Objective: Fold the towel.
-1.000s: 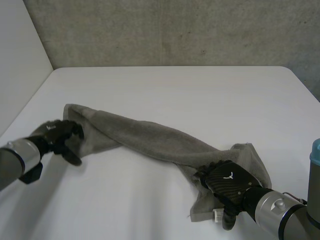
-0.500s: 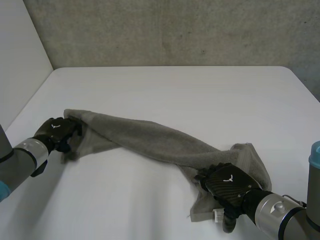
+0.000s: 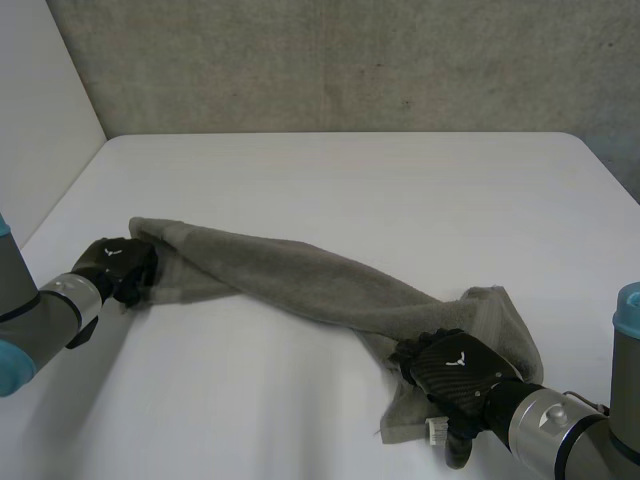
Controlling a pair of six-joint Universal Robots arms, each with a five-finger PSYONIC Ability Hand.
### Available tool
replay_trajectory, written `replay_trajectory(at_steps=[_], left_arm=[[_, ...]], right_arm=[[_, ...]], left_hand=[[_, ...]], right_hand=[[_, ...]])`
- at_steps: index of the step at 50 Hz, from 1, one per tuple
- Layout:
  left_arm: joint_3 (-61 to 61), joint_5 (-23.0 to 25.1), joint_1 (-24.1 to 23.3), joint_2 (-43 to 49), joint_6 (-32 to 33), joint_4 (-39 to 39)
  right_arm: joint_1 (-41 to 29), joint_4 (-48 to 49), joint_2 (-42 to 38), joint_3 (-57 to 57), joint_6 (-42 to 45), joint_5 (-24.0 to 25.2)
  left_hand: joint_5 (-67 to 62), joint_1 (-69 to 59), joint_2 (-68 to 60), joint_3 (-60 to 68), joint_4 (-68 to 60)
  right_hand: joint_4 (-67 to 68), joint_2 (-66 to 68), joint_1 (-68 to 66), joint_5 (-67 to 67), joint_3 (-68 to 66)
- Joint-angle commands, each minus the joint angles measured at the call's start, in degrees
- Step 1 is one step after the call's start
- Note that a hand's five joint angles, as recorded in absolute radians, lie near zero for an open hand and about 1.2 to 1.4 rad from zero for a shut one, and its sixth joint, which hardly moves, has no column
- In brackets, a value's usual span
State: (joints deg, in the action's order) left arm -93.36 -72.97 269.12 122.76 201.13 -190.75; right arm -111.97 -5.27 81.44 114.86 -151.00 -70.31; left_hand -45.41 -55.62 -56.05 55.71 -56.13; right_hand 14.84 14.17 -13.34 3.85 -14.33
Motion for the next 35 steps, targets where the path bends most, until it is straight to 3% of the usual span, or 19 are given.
replay_trajectory(at_steps=[1,6,14,28,32,35], left_arm=[[0.0,0.1,-0.1,-0.2,0.0,-0.1],[0.0,0.0,-0.1,-0.1,-0.1,-0.1],[-0.1,0.1,-0.2,-0.3,-0.5,0.5],[-0.2,0.3,-0.3,-2.5,-3.6,1.0],[-0.2,0.3,-0.3,-2.5,-3.9,1.0],[-0.4,0.4,-0.3,-2.5,-3.9,1.0]], right_arm=[[0.1,0.0,0.0,-0.1,0.0,0.0],[0.4,-0.1,0.0,-0.2,-0.1,-0.5],[-0.1,-0.3,0.0,0.3,-0.1,-1.1],[-0.4,4.9,-1.6,1.8,1.7,-0.9],[-1.2,9.3,-3.7,2.7,3.3,-0.5],[-1.3,10.1,-4.7,2.9,4.1,-0.5]], left_hand=[[-2.1,-1.9,-1.4,1.8,-1.4],[-3.9,-3.7,-3.3,3.6,-3.2],[-24.6,-24.4,-23.9,24.3,-23.9],[-24.6,-24.4,-24.0,24.3,-23.9],[-24.6,-24.4,-24.0,24.3,-23.9],[-24.6,-24.4,-24.0,24.3,-23.9]], right_hand=[[-4.8,-4.2,3.3,-3.9,4.3],[-4.8,-4.2,3.3,-3.9,4.3],[-2.1,-1.4,0.6,-1.1,1.6],[4.8,5.5,-6.3,5.8,-5.3],[18.6,19.2,-20.1,19.6,-19.1],[21.3,22.0,-22.8,22.3,-21.8]])
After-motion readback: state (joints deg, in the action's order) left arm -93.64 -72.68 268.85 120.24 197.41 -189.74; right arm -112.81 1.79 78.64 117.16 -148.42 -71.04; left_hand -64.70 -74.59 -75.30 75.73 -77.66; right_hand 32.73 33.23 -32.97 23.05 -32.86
